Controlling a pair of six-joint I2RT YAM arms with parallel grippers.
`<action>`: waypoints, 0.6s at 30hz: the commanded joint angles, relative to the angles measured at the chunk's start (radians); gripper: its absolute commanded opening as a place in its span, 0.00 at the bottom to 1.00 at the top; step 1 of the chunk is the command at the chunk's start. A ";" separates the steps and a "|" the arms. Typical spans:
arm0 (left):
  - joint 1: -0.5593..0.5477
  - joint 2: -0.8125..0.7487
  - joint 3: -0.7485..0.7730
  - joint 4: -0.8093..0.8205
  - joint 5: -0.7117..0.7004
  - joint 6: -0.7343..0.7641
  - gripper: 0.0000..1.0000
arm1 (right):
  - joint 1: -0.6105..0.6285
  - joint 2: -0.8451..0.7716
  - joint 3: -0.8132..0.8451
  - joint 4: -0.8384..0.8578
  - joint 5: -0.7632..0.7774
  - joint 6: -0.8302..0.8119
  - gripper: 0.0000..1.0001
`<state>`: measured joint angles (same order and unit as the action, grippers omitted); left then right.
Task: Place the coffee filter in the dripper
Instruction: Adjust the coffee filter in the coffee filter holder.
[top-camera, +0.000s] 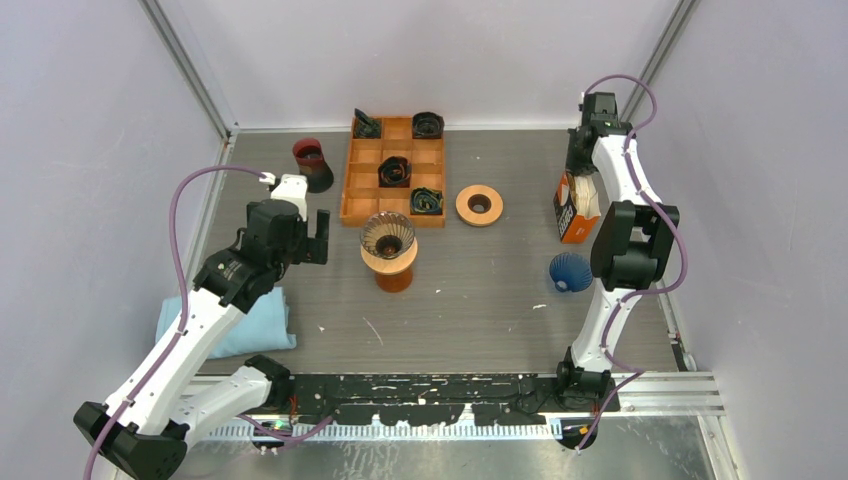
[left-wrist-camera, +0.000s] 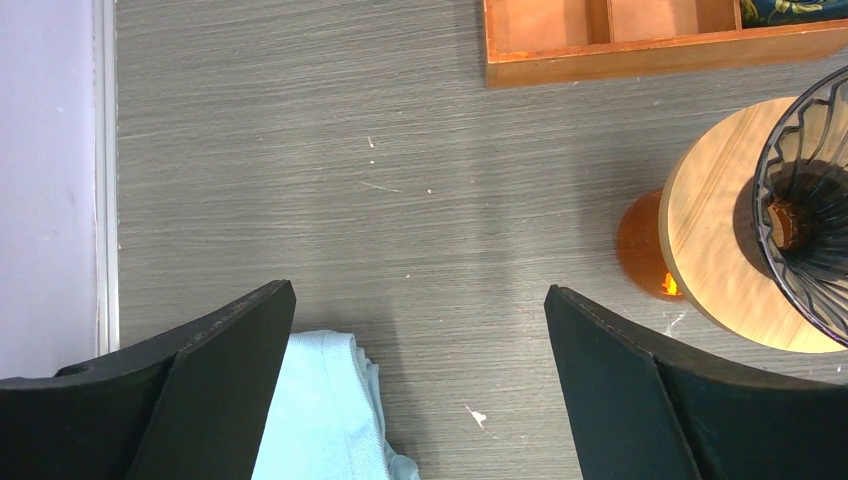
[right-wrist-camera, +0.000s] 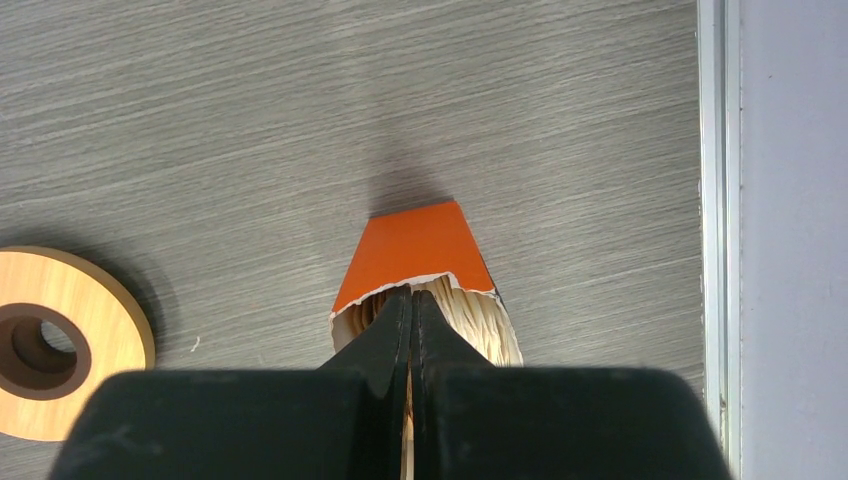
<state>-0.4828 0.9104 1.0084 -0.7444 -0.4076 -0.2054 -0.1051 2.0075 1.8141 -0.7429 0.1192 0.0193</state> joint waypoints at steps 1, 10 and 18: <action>0.006 -0.006 0.002 0.051 0.002 -0.007 0.99 | -0.003 -0.040 0.041 0.004 0.020 -0.011 0.01; 0.006 -0.010 0.001 0.051 0.004 -0.008 0.99 | -0.002 -0.106 0.042 -0.001 0.022 -0.009 0.01; 0.006 -0.015 0.001 0.051 0.004 -0.008 0.99 | -0.003 -0.142 0.040 -0.003 0.002 -0.003 0.01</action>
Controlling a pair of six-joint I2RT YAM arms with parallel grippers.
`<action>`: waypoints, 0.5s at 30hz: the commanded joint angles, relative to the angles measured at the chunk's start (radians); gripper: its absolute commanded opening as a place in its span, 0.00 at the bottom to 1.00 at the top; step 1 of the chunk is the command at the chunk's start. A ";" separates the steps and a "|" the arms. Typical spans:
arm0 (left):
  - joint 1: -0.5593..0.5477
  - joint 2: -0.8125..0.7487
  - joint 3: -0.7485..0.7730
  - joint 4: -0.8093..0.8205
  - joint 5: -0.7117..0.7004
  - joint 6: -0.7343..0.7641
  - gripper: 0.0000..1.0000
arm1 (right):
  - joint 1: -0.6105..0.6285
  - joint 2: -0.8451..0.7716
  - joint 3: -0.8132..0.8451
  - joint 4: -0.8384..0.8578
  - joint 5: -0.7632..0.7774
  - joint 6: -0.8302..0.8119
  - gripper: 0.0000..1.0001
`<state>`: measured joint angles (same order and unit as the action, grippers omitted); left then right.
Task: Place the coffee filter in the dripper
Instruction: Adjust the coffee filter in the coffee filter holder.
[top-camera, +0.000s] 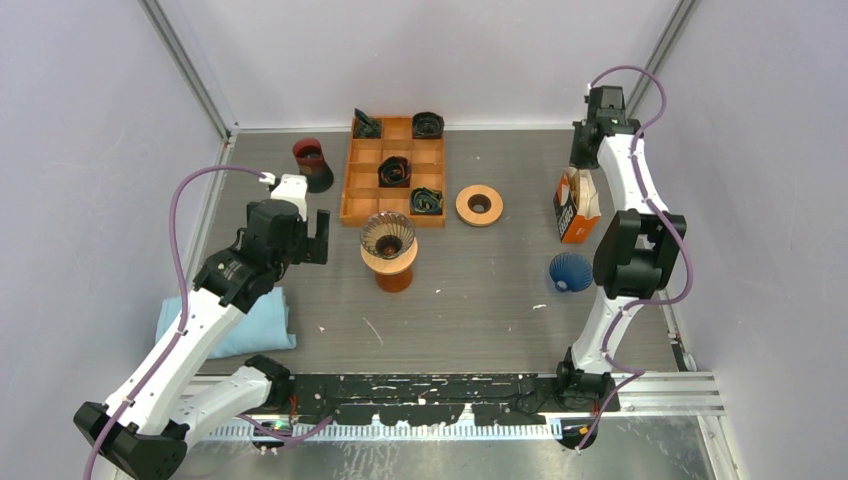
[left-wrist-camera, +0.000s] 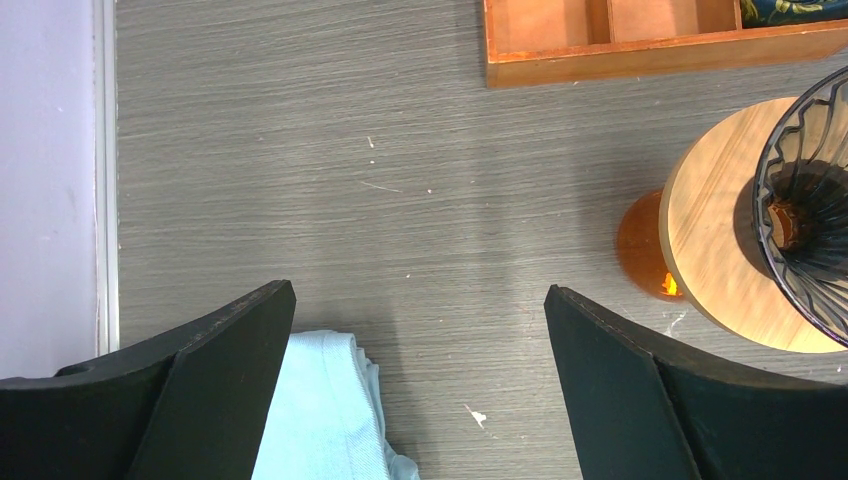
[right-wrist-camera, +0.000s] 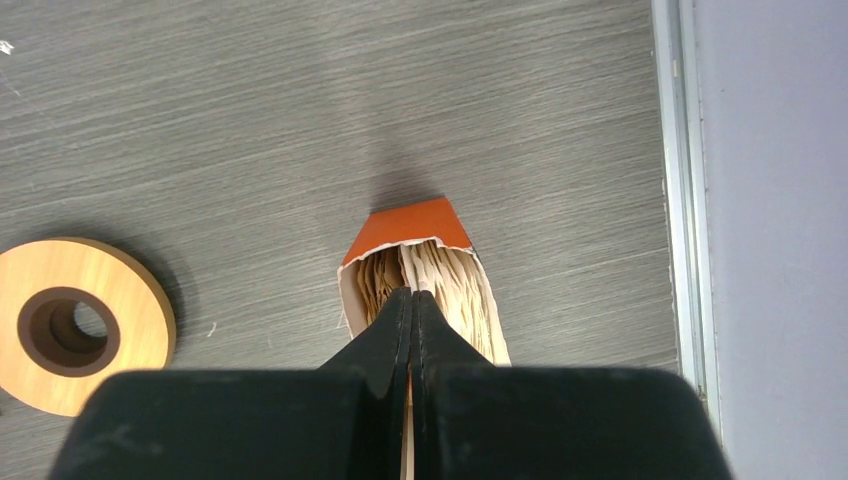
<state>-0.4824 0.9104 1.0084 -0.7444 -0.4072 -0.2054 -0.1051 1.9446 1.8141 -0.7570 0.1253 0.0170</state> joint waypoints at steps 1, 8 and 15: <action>0.005 -0.017 0.001 0.051 0.004 -0.009 0.99 | -0.003 -0.084 0.042 0.012 -0.010 0.001 0.01; 0.005 -0.018 0.001 0.051 0.006 -0.008 0.99 | -0.002 -0.124 0.031 0.015 -0.044 0.025 0.03; 0.006 -0.022 0.001 0.051 0.008 -0.009 0.99 | -0.025 -0.156 0.010 0.022 -0.084 0.060 0.16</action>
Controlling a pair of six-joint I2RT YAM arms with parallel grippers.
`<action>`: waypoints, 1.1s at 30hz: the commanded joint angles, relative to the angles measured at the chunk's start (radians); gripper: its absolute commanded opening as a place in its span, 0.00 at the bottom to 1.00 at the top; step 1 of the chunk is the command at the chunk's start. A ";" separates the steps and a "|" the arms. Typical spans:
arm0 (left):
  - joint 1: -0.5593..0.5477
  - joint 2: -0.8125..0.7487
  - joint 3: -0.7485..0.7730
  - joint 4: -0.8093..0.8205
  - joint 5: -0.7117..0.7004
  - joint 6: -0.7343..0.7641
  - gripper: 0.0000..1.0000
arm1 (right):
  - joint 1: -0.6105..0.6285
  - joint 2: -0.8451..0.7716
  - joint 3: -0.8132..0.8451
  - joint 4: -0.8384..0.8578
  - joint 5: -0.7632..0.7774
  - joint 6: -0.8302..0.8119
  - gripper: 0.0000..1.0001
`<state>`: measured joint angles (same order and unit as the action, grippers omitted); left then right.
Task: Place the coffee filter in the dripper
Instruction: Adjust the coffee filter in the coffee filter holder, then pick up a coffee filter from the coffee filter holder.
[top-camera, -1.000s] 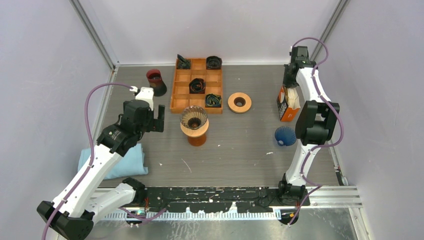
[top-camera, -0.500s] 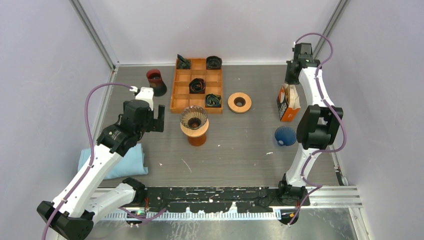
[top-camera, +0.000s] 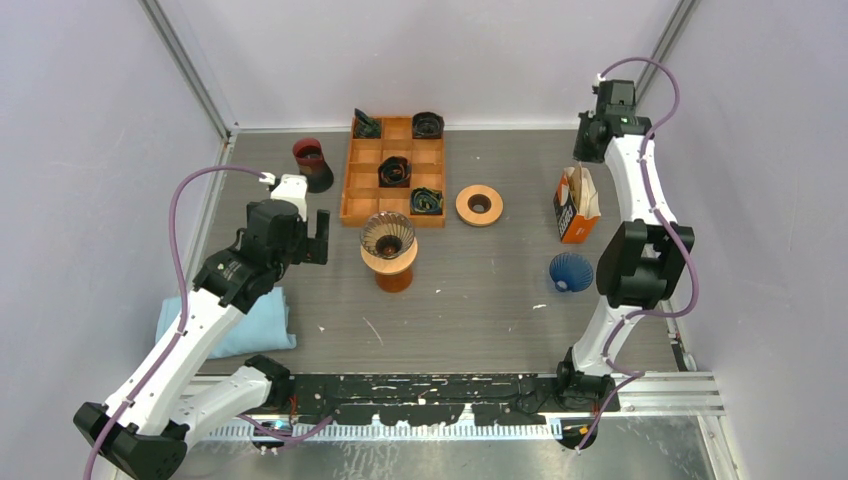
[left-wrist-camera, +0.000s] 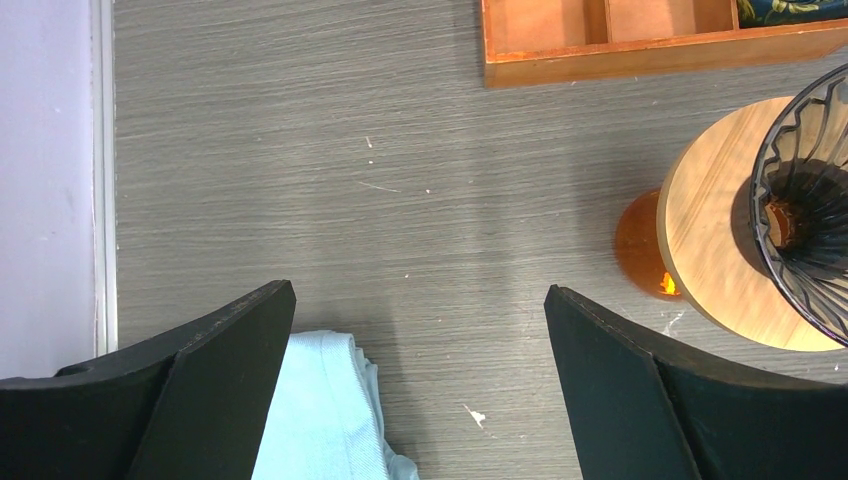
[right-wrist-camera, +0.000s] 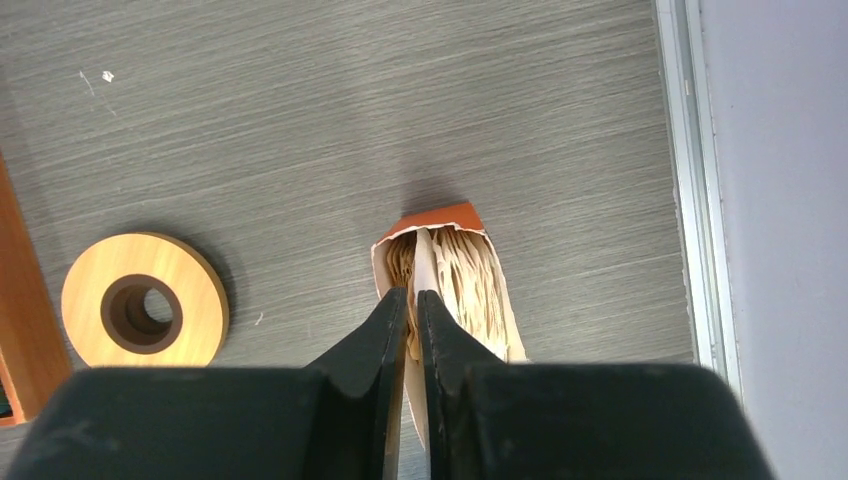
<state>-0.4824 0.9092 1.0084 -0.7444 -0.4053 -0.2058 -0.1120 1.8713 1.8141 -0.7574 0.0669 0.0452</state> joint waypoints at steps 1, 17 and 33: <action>0.005 -0.021 0.001 0.051 0.007 -0.008 0.99 | -0.020 -0.090 0.006 0.024 -0.020 0.034 0.19; 0.005 -0.026 -0.001 0.051 0.014 -0.011 0.99 | -0.036 -0.149 -0.110 0.090 -0.012 0.047 0.32; 0.005 -0.021 -0.001 0.053 0.011 -0.010 0.99 | -0.043 -0.096 -0.092 0.107 -0.012 0.065 0.32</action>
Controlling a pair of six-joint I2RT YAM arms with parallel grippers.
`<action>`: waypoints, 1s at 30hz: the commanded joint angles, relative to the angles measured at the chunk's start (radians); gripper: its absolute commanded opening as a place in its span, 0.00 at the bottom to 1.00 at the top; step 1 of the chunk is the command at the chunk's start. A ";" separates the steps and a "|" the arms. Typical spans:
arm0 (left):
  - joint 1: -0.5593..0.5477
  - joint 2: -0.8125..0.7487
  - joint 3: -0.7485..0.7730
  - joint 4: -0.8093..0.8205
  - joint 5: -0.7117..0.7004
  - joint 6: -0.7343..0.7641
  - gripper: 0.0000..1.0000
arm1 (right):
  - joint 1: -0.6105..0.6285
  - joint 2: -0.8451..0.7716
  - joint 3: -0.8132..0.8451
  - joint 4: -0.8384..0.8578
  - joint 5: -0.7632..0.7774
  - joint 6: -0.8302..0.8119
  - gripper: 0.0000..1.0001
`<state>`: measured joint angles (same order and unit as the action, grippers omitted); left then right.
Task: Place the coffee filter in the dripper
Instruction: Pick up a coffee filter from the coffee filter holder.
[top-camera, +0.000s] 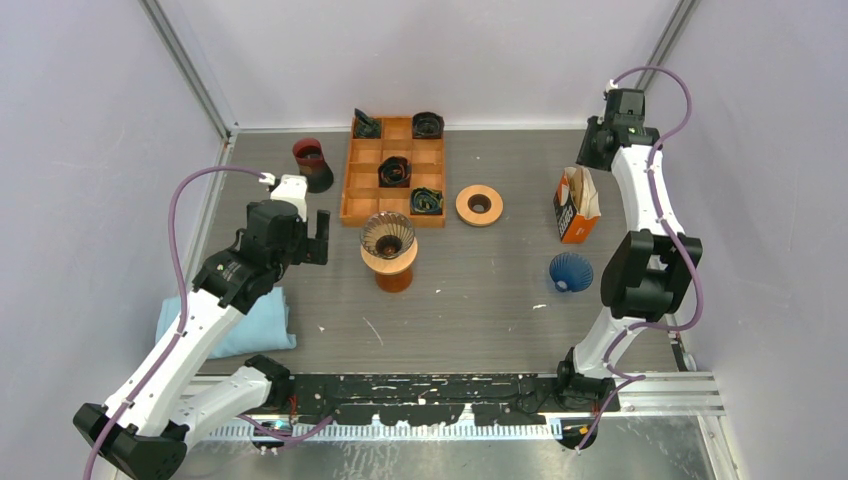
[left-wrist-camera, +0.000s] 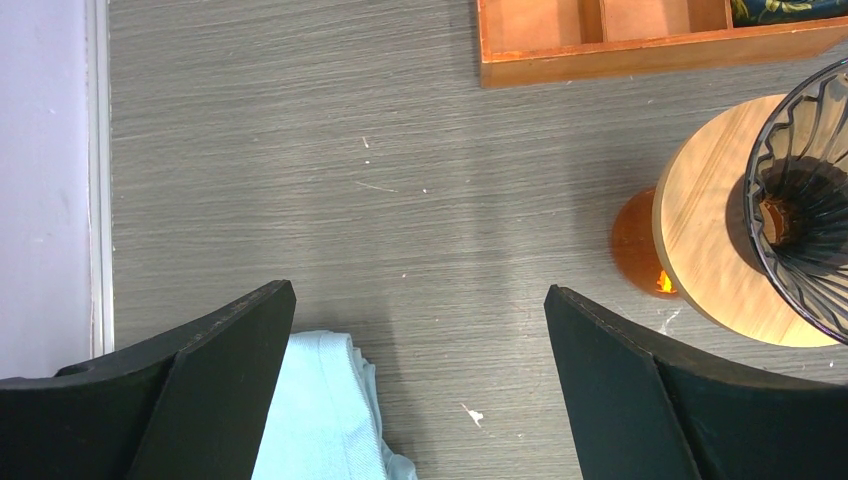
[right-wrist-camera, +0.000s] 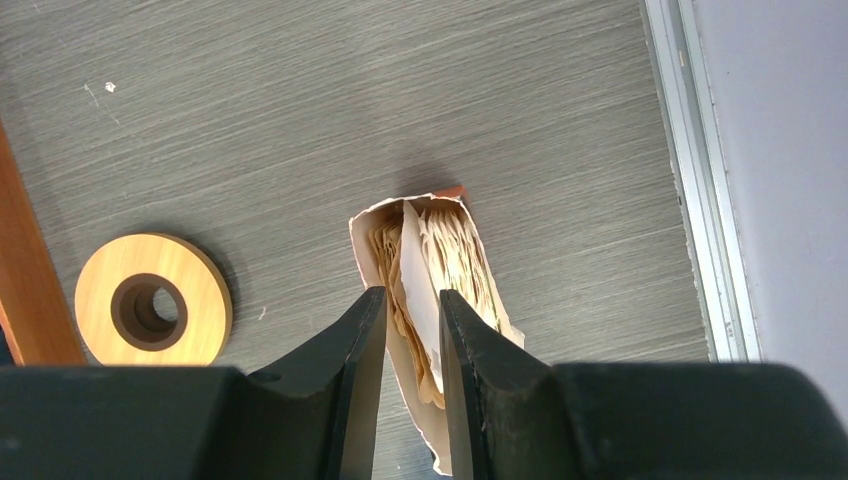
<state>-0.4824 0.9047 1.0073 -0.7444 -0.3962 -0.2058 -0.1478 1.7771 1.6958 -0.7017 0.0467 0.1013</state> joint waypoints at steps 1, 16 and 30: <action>0.004 -0.017 0.001 0.053 0.002 -0.010 0.99 | -0.009 0.000 0.026 0.051 0.013 0.008 0.32; 0.007 -0.018 0.002 0.053 0.003 -0.010 0.99 | -0.024 0.005 0.000 0.051 0.028 0.011 0.23; 0.006 -0.017 0.001 0.053 0.003 -0.010 0.99 | -0.025 0.036 -0.013 0.047 -0.029 -0.011 0.25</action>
<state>-0.4820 0.9047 1.0035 -0.7444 -0.3962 -0.2058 -0.1677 1.8076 1.6806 -0.6914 0.0387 0.1036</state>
